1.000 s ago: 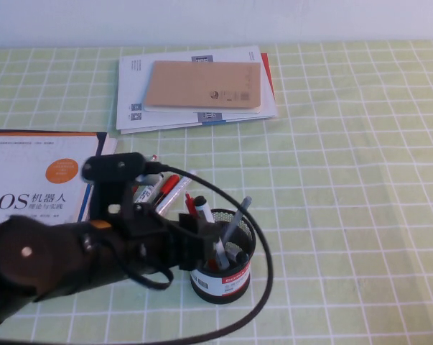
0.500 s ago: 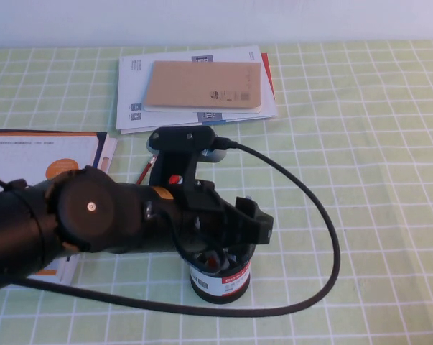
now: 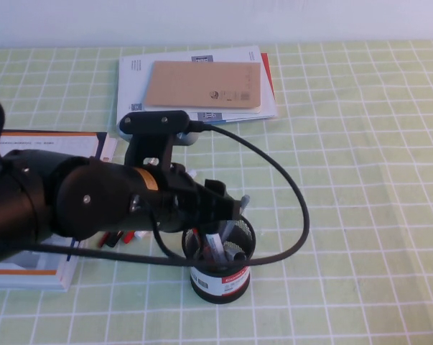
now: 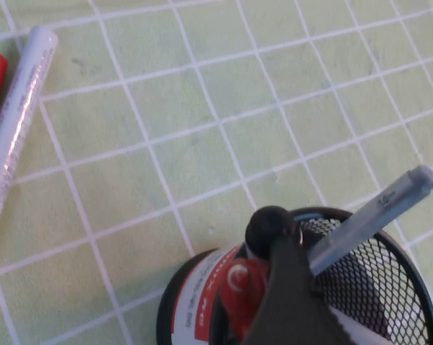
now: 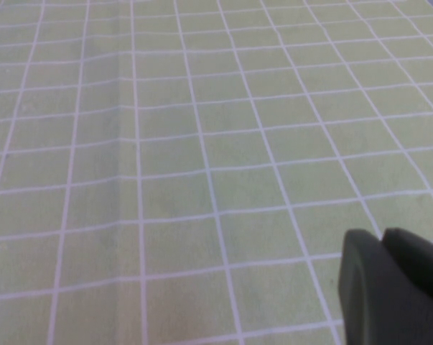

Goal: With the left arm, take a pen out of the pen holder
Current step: Pick up the pen from the pen holder

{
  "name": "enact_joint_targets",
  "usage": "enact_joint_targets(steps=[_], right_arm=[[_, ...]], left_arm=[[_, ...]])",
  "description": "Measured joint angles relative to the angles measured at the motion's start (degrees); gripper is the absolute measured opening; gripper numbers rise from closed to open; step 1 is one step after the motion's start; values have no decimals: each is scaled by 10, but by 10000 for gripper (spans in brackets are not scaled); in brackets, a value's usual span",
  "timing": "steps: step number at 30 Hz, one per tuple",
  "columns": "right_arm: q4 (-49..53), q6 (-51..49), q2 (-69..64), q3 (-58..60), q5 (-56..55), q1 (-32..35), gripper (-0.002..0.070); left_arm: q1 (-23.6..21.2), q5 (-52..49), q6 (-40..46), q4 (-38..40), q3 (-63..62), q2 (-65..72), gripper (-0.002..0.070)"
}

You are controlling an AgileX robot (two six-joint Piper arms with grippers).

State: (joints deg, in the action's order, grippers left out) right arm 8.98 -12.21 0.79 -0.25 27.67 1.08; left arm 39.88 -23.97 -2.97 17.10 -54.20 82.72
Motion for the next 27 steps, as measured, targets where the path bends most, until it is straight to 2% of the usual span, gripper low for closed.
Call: enact_joint_targets(steps=[13, 27], right_arm=[[0, 0, 0, 0, 0, 0, -13], [0, 0, 0, 0, 0, 0, -13]], left_arm=[[0, -8, -5, -9, -16, 43, 382], [0, 35, -5, -47, -16, 43, 382]])
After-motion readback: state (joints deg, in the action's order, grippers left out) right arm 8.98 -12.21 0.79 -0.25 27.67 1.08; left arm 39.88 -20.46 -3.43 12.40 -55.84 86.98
